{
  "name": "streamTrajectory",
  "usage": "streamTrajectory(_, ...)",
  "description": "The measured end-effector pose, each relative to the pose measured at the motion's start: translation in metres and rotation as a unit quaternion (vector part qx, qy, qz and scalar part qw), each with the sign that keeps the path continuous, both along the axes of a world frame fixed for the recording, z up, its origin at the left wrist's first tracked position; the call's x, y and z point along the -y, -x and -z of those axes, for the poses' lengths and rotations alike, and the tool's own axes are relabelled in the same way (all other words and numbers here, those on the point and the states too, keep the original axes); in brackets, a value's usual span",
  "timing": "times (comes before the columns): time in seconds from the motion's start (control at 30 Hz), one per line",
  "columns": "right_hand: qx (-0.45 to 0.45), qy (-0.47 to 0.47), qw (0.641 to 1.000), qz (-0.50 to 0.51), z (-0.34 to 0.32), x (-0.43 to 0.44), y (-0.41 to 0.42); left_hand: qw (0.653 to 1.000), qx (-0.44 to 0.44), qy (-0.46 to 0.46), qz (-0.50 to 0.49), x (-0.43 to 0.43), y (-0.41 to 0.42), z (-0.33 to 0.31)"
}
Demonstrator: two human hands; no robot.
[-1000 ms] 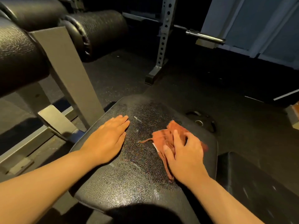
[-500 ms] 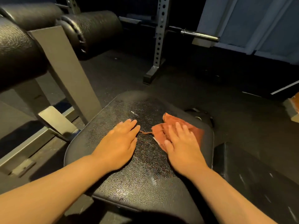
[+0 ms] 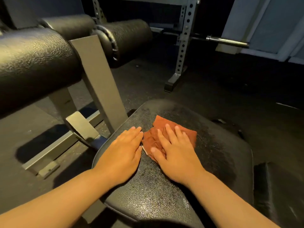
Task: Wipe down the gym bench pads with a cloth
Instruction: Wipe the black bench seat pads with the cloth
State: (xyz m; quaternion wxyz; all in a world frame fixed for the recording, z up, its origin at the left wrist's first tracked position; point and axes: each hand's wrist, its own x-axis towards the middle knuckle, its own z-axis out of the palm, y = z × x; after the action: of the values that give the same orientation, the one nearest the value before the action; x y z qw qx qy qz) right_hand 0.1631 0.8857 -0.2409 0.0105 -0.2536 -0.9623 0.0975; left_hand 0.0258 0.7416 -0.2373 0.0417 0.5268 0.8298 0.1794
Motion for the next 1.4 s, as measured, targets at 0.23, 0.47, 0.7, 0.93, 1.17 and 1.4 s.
streamTrajectory(0.23,-0.008,-0.025,1.0,0.015,-0.002,-0.045,-0.009,1.0,0.003,-0.023,-0.008,-0.005,0.002,0.001)
streamTrajectory(0.47,-0.021,0.009,0.997,-0.07,-0.003,0.02,0.008,0.996,0.066,-0.051,-0.017,0.001,0.004,0.001)
streamTrajectory(0.7,0.029,-0.011,0.999,0.039,-0.004,-0.043,-0.025,1.0,0.001,0.003,-0.002,0.002,-0.006,0.002)
streamTrajectory(0.93,-0.015,0.026,0.993,-0.118,-0.007,0.028,-0.034,0.998,0.045,-0.031,0.001,0.005,0.002,0.004)
streamTrajectory(1.17,0.002,-0.021,0.998,0.052,0.0,-0.015,-0.072,0.997,0.05,-0.017,0.055,-0.007,-0.018,0.0)
streamTrajectory(1.4,-0.016,0.041,0.992,-0.119,0.002,0.004,-0.112,0.994,0.048,-0.026,0.1,-0.032,-0.048,0.004)
